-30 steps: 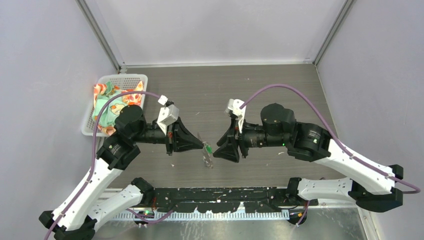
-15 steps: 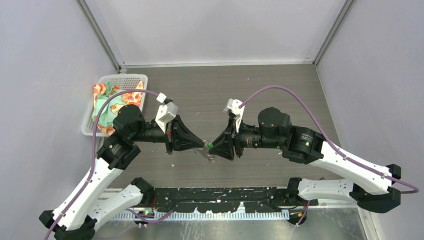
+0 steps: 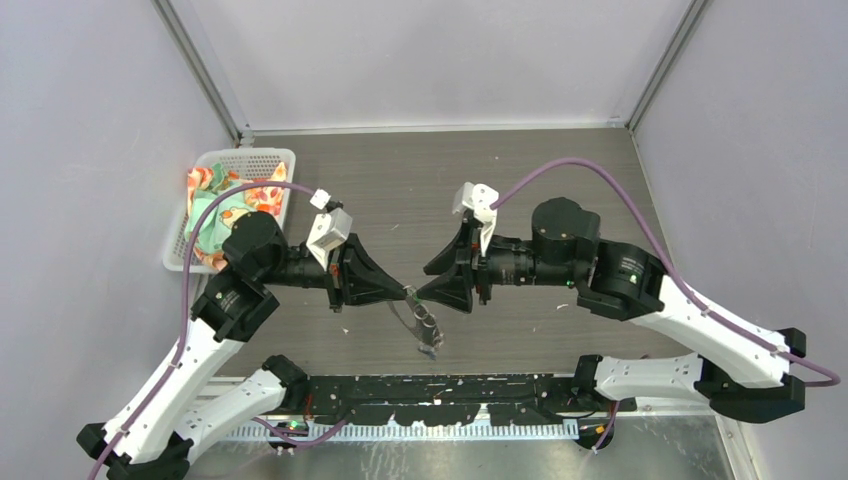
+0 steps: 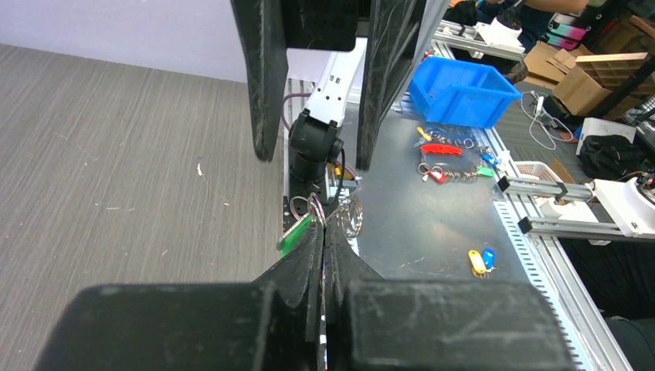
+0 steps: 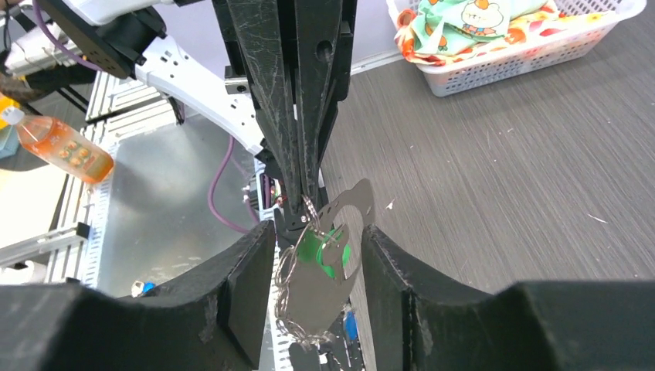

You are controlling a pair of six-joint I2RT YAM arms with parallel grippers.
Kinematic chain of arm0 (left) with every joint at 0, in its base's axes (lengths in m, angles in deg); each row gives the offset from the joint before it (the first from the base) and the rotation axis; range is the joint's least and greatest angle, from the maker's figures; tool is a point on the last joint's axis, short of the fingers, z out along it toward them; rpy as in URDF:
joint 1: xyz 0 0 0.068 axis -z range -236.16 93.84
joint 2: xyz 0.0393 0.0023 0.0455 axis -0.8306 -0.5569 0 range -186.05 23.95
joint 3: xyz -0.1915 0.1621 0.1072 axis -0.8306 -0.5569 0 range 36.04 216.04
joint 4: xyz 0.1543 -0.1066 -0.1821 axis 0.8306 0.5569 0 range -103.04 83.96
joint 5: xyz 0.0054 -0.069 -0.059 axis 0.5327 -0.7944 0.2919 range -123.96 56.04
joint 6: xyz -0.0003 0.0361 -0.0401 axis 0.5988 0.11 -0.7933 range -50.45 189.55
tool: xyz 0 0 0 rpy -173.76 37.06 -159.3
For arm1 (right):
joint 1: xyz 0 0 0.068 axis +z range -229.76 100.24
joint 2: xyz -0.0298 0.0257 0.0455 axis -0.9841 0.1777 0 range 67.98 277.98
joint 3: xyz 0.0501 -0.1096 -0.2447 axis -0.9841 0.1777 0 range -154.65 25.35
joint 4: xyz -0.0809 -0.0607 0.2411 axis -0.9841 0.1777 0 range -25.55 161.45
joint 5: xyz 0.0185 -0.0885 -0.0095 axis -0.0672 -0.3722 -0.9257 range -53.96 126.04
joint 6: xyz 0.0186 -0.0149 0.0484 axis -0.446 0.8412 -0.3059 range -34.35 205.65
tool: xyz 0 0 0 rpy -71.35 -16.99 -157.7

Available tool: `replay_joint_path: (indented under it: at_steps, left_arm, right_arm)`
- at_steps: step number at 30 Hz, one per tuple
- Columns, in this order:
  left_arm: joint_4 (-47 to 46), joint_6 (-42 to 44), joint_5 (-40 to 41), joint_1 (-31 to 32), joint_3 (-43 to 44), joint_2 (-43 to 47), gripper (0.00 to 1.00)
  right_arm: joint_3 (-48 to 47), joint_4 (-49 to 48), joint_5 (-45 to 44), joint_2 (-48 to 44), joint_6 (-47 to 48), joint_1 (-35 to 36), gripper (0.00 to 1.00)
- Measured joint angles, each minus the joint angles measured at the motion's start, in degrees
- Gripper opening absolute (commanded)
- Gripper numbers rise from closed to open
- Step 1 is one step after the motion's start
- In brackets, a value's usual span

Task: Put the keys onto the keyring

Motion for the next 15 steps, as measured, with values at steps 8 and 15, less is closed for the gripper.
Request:
replay_joint_path:
  at_steps: [8,15]
  left_arm:
    - [0.39,0.07,-0.26,-0.02,0.00,0.07,0.00]
    - [0.72,1.09,-0.13,0.00,0.00,0.22,0.18]
  right_arm:
    - [-1.09,0.46,4.28,5.77,2.36,-0.44,0.14]
    - [-1.22,0.74,7.15,5.66,2.47,-0.81,0.01]
